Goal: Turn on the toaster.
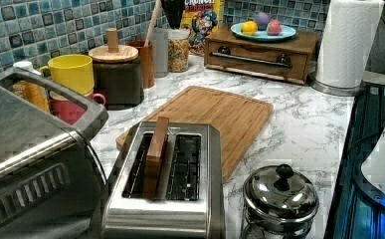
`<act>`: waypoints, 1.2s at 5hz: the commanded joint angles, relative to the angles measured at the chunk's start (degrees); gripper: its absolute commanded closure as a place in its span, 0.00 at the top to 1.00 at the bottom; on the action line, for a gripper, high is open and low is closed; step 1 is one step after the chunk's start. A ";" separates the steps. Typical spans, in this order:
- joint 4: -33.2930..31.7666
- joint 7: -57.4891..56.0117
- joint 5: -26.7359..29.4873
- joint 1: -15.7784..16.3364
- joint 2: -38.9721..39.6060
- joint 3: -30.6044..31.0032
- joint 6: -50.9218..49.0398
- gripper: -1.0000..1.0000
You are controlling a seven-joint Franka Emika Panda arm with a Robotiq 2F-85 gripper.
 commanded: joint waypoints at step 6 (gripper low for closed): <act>-14.34 -43.19 15.90 5.46 -11.22 9.72 6.01 0.00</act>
